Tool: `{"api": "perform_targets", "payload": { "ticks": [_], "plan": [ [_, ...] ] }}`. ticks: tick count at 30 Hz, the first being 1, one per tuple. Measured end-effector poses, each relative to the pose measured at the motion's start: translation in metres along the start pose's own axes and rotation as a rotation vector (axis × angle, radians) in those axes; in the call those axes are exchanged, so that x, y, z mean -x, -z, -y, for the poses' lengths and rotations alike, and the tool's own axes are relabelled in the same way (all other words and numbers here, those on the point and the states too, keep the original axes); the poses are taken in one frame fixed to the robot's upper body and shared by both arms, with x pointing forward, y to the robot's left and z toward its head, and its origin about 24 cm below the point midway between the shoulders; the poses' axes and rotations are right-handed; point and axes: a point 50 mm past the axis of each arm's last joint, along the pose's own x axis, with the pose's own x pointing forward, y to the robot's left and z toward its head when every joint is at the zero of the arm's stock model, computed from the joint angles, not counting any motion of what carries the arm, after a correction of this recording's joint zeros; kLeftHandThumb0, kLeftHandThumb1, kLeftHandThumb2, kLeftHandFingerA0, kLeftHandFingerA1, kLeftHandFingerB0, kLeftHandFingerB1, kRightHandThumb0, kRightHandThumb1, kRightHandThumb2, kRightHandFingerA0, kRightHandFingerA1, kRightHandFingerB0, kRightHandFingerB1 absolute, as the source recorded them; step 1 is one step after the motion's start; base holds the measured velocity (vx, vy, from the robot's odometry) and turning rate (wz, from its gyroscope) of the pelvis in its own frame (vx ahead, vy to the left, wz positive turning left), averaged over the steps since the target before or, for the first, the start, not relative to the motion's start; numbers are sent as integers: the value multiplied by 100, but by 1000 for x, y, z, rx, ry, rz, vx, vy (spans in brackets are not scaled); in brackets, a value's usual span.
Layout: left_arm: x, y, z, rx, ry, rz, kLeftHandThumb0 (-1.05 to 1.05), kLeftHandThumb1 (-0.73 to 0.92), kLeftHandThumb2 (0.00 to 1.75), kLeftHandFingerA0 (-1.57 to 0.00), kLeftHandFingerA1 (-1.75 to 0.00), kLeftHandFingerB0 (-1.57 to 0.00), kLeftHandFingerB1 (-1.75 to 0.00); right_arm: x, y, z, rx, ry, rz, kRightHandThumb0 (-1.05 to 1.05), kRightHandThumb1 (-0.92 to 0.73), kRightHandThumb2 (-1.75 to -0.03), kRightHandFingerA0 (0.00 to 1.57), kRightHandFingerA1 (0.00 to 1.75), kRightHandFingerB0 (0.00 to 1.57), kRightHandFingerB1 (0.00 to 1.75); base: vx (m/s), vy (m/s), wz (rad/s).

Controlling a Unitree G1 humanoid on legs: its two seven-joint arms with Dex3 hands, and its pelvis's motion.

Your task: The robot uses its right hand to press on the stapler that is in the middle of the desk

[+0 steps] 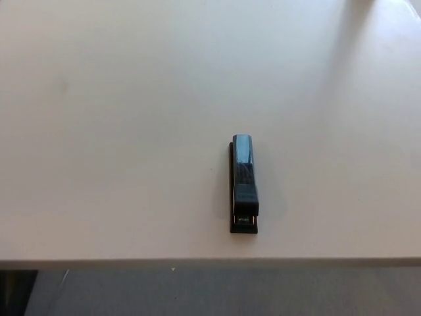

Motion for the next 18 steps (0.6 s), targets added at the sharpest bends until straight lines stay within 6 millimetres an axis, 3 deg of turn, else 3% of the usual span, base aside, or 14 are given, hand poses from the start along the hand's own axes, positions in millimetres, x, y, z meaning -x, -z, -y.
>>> {"api": "perform_targets", "payload": {
  "ticks": [6,8,10,13,16,18],
  "plan": [
    [-1,-1,1,-1,3,3,-20,87,128,-1,-48,0,-48,8,-10,-93,-187,-232,36,0,-75,-89,123,131,75,110,0,0,0],
    [-1,-1,1,-1,4,2,-20,87,128,-1,-48,0,-48,18,-11,-126,-249,-318,23,3,-76,-85,124,119,76,107,0,0,0],
    [-1,-1,1,-1,4,0,-20,87,128,-2,-48,-1,-48,28,-12,-150,-295,-382,8,-12,-79,-68,130,116,78,98,0,0,0],
    [-1,0,1,-1,5,-2,-19,88,128,-2,-48,-1,-49,53,-11,-199,-381,-509,-48,-15,-79,-63,131,107,82,97,0,0,0],
    [-1,-1,1,0,7,-3,-19,88,128,-2,-48,-1,-49,78,-9,-238,-433,-612,-112,-14,-80,-63,125,108,83,92,0,0,0],
    [-1,0,1,0,11,-4,-19,87,128,-2,-49,-1,-49,101,-7,-267,-455,-695,-165,-13,-82,-65,126,114,80,100,0,0,0]
  ]
}}
